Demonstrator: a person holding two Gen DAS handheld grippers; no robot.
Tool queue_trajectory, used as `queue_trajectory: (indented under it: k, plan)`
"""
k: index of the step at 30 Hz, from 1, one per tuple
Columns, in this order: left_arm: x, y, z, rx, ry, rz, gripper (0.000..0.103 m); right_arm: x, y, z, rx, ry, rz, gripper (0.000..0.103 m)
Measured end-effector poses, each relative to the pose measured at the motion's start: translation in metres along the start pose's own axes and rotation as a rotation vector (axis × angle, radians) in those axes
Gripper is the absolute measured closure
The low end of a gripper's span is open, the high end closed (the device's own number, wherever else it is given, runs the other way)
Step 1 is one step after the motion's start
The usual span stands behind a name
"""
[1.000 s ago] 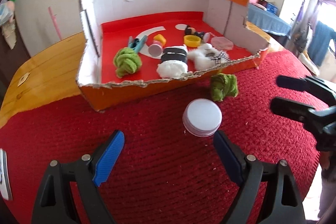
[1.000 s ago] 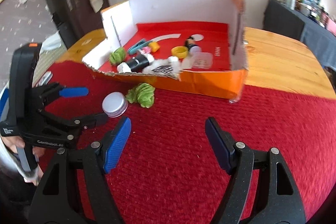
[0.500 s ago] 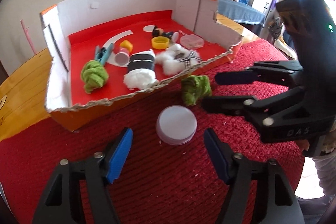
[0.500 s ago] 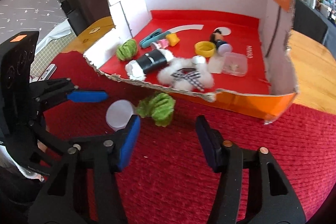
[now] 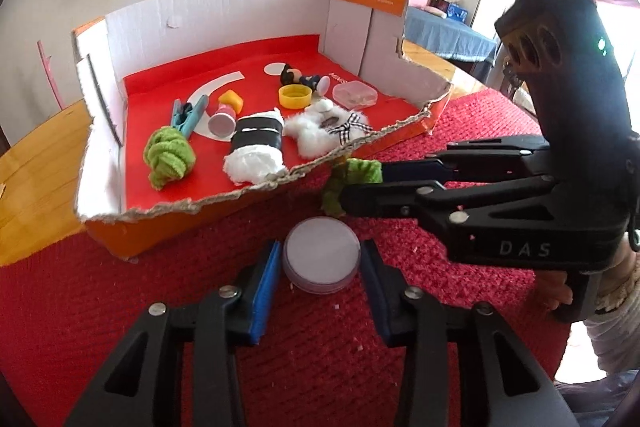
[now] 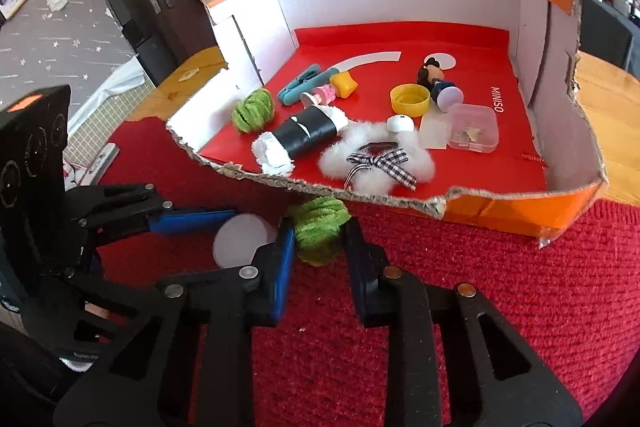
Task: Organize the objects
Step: 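Grasp the white lid with the left gripper while the right grasps the green yarn ball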
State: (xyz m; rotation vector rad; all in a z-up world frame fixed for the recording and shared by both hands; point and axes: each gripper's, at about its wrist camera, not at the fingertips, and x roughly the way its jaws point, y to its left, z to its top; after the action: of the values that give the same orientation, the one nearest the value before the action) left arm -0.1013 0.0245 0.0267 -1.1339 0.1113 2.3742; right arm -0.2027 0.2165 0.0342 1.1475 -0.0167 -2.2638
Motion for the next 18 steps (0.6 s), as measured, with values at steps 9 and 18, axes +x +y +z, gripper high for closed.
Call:
queue_trajectory:
  k: [9, 18]
  plan:
    - [-0.031, 0.015, -0.011, -0.076, -0.052, 0.001, 0.061, -0.031, 0.001, -0.015, 0.036, -0.041, 0.029, 0.080]
    - [-0.050, 0.011, -0.009, -0.088, -0.096, -0.009, 0.061, -0.053, 0.006, -0.019, 0.036, -0.076, 0.027, 0.080]
